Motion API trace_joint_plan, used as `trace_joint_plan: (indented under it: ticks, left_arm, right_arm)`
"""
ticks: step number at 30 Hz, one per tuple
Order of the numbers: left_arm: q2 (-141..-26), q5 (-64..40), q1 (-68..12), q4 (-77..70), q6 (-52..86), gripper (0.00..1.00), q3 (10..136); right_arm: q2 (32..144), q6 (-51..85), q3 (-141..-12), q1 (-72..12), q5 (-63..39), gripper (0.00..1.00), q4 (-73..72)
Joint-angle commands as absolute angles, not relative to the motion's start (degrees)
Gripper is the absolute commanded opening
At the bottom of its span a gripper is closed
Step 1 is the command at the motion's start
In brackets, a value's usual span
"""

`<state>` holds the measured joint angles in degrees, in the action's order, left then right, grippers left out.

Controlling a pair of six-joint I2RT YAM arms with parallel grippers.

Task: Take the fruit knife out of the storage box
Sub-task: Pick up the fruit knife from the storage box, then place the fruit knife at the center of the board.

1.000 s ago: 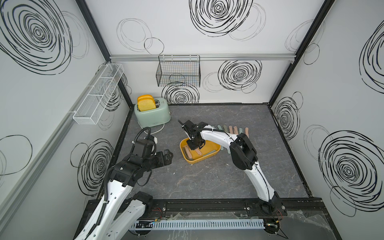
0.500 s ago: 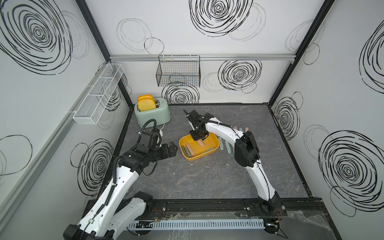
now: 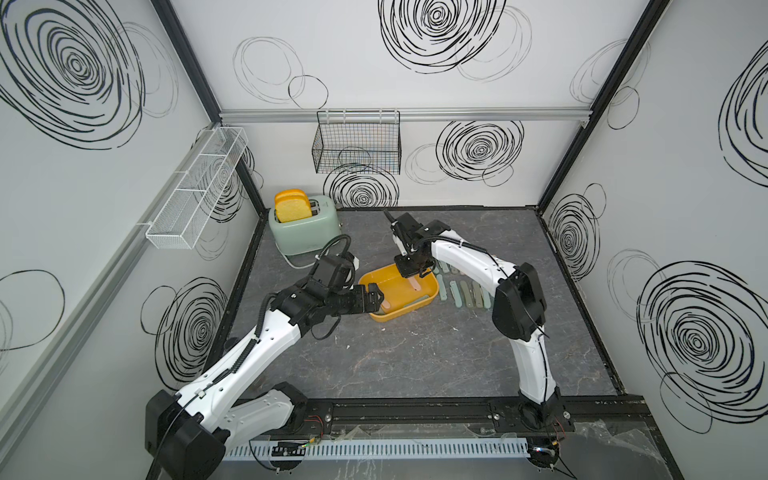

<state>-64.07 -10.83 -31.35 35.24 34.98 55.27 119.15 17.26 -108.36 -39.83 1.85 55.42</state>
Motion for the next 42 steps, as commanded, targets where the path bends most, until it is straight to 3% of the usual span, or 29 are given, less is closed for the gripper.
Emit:
trace_joint_plan:
  ticks: [1,13,22,29,35,42]
  left_arm:
    - [-66.11,-9.67,-34.0,30.13,36.36,0.98,57.56]
    - [-73.44,-9.41,-44.64,24.31,37.7,0.98,56.74]
    - [-75.6,-8.12,-50.21,23.02,38.85,0.98,55.6]
    - [-75.01,-7.39,-50.29,23.55,38.85,0.98,54.77]
    - [-74.43,-7.04,-48.68,24.47,38.84,0.98,54.97]
    - [-77.24,0.74,-45.41,32.0,43.61,0.98,61.48]
  right_arm:
    - [112.93,19.81,-102.78,-38.24,2.23,0.2,54.4]
    - [92.4,26.43,-68.81,-33.09,1.29,0.21,44.39]
    - [88.45,28.92,-52.38,-29.59,-1.3,0.21,37.93]
    - [89.81,27.67,-49.68,-27.84,-1.86,0.23,36.21]
    - [89.0,27.38,-50.0,-27.47,-1.87,0.48,36.8]
    - [85.19,26.75,-56.73,-27.43,-1.14,0.53,41.16]
